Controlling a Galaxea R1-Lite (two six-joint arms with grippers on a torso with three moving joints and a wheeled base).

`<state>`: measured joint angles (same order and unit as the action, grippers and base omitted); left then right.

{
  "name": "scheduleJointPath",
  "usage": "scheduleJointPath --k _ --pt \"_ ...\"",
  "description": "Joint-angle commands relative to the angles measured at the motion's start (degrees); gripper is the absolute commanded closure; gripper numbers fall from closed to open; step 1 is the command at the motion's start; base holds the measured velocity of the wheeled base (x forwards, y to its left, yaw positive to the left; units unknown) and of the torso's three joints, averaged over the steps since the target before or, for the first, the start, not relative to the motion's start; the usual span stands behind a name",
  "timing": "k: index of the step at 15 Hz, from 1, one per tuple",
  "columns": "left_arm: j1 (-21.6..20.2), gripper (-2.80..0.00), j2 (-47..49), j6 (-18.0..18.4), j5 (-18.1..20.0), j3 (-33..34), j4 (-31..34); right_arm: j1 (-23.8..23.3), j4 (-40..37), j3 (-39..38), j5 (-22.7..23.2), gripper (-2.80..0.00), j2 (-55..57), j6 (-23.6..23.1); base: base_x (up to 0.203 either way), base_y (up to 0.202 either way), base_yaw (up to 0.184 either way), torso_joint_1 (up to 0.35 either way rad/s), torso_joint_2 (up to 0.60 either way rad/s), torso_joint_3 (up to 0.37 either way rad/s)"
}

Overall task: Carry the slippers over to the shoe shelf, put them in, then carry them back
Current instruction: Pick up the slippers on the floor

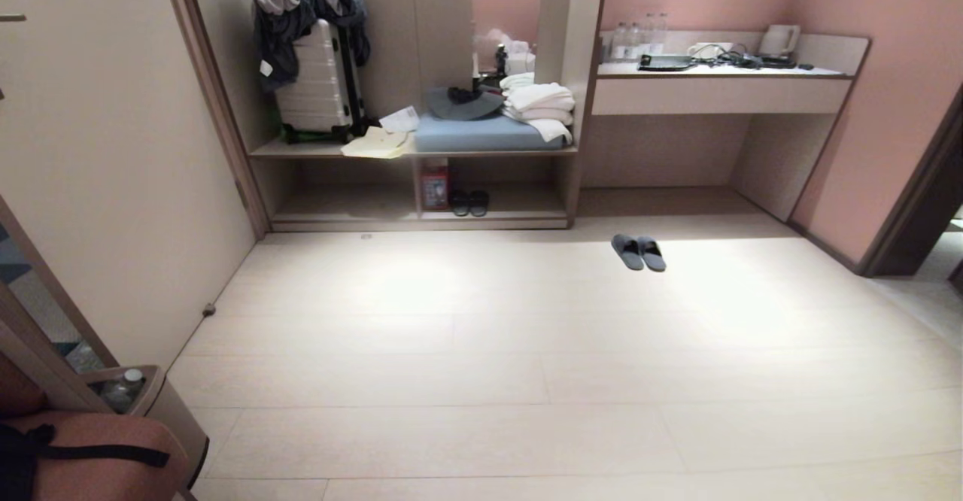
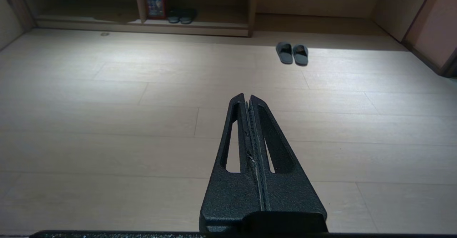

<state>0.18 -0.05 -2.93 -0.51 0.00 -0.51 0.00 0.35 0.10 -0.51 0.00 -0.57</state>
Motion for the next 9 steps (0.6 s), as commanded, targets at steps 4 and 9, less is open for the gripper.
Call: scheduleJointPath --k 4,9 --pt "-0.01 0.00 0.05 0.03 -0.02 0.00 0.07 0.00 0.00 -0.01 -0.01 0.00 0.00 -0.04 0.137 0.000 0.000 0.000 0.00 0.003" --pt "-0.01 0.00 0.05 0.12 -0.02 -0.18 0.42 0.00 0.00 -0.01 -0.01 0.00 0.00 -0.04 0.196 0.000 -0.001 0.003 0.00 0.003"
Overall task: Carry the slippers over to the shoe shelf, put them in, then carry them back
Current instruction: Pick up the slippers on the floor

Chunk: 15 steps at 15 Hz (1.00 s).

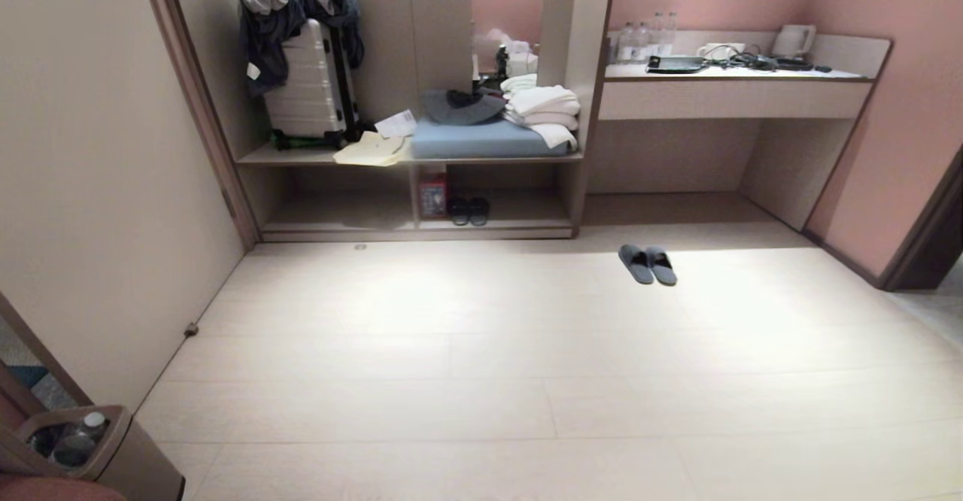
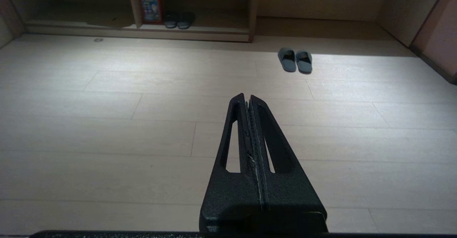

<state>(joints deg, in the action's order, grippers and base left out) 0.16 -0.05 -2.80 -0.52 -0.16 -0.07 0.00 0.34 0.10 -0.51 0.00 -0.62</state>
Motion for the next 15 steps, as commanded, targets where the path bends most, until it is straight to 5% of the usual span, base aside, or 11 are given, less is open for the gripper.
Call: scheduleJointPath --k 1,15 --pt "0.02 0.00 0.05 -0.01 -0.01 -0.02 -0.02 0.00 0.01 -0.01 -0.02 0.00 0.00 -0.08 0.196 0.000 -0.001 0.006 0.00 -0.002" --pt "0.02 0.00 0.05 0.17 -0.01 -0.11 0.24 0.00 0.01 -0.01 0.07 0.00 0.00 -0.08 0.195 0.000 -0.001 0.002 0.00 0.002"
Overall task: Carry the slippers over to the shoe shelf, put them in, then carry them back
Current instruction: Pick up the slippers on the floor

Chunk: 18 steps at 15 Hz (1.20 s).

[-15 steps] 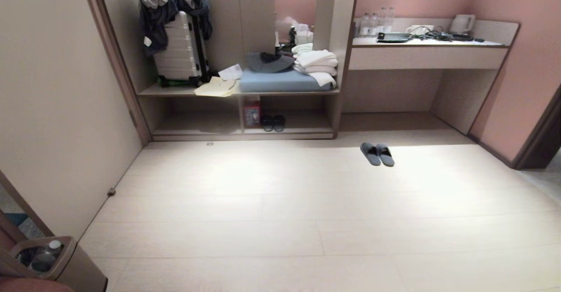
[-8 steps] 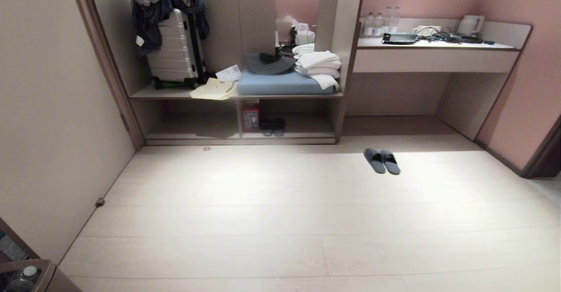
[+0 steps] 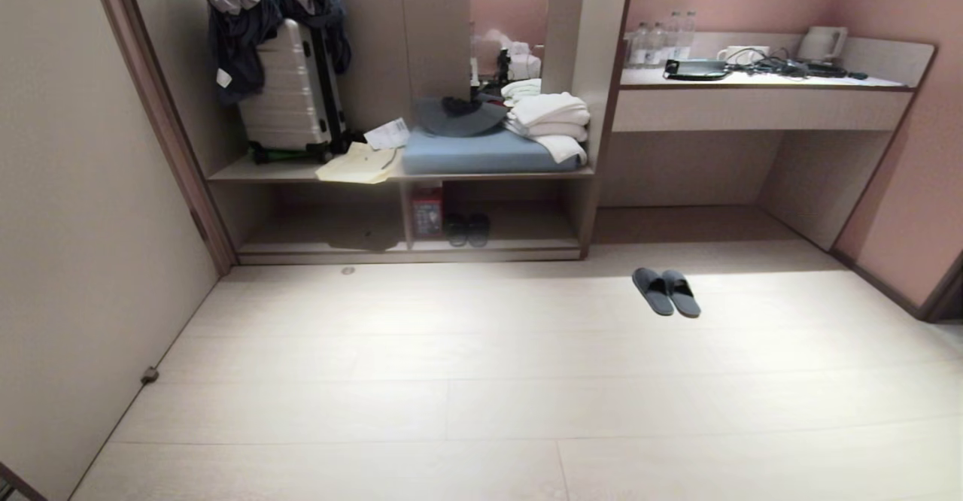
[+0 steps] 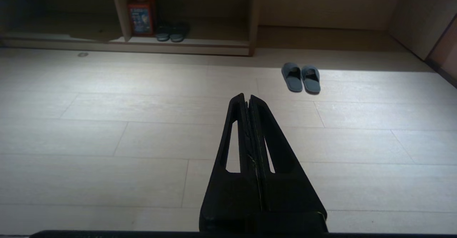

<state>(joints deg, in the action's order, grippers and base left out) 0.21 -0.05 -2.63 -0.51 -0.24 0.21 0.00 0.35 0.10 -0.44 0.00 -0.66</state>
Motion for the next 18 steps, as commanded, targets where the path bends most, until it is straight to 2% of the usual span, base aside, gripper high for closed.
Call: scheduleJointPath --k 1,18 --pt "-0.03 0.00 0.05 -0.01 -0.02 -0.02 -0.02 0.00 0.00 -0.01 -0.08 0.00 0.00 -0.04 0.197 0.000 -0.002 0.002 0.00 -0.002" --pt "-0.03 0.00 0.05 0.08 -0.02 -0.06 0.14 0.00 0.00 -0.01 -0.26 0.00 0.00 0.22 0.195 0.000 -0.002 0.003 0.00 0.002"
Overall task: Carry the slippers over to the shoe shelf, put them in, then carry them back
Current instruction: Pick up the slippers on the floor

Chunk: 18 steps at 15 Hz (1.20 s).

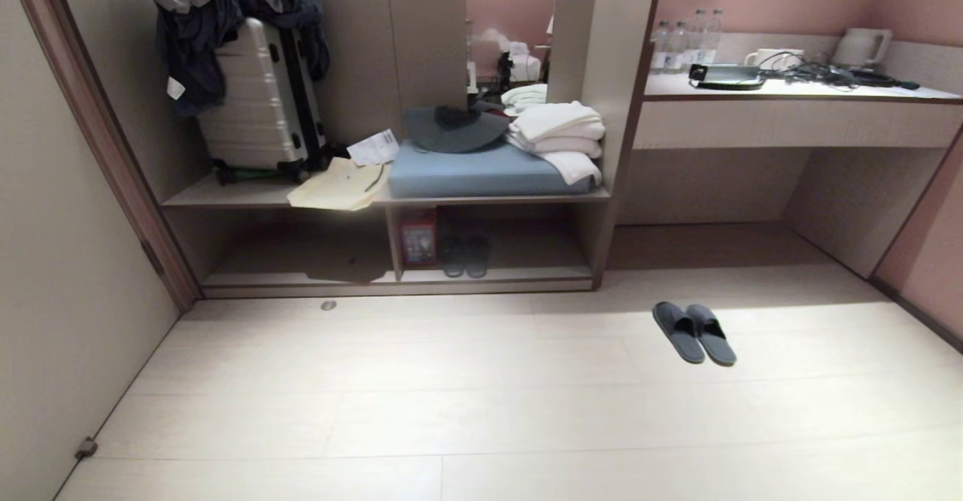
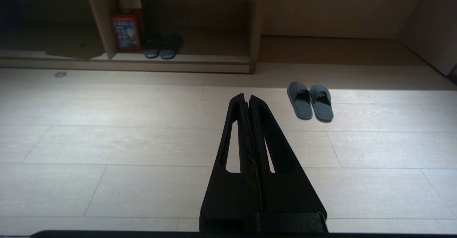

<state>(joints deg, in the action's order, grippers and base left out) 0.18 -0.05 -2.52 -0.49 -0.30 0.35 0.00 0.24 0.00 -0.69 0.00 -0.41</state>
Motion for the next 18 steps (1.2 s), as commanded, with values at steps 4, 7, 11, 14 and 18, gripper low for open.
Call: scheduleJointPath --k 4,7,11,14,18 --pt "-0.01 0.00 0.05 -0.03 -0.04 0.04 0.00 0.00 0.02 0.00 -0.10 0.00 0.00 -0.03 0.197 0.000 0.000 0.003 0.00 0.003" --pt "-0.01 0.00 0.05 -0.03 -0.04 0.03 0.00 0.00 0.02 0.00 -0.10 0.00 0.00 -0.03 0.195 0.000 -0.001 0.001 0.00 0.001" --pt "-0.01 0.00 0.05 -0.03 0.04 -0.05 0.09 0.00 0.02 0.00 -0.02 0.00 0.00 -0.03 0.196 0.000 -0.001 0.003 0.00 0.002" --pt "-0.01 0.00 0.05 -0.03 0.05 -0.05 0.09 0.00 0.02 0.00 -0.08 0.00 0.00 -0.03 0.195 0.000 -0.001 -0.001 0.00 0.000" --pt "-0.01 0.00 0.05 -0.03 0.05 0.04 0.00 0.00 0.02 0.00 -0.03 0.00 0.00 -0.03 0.194 0.000 0.000 0.002 0.00 0.002"
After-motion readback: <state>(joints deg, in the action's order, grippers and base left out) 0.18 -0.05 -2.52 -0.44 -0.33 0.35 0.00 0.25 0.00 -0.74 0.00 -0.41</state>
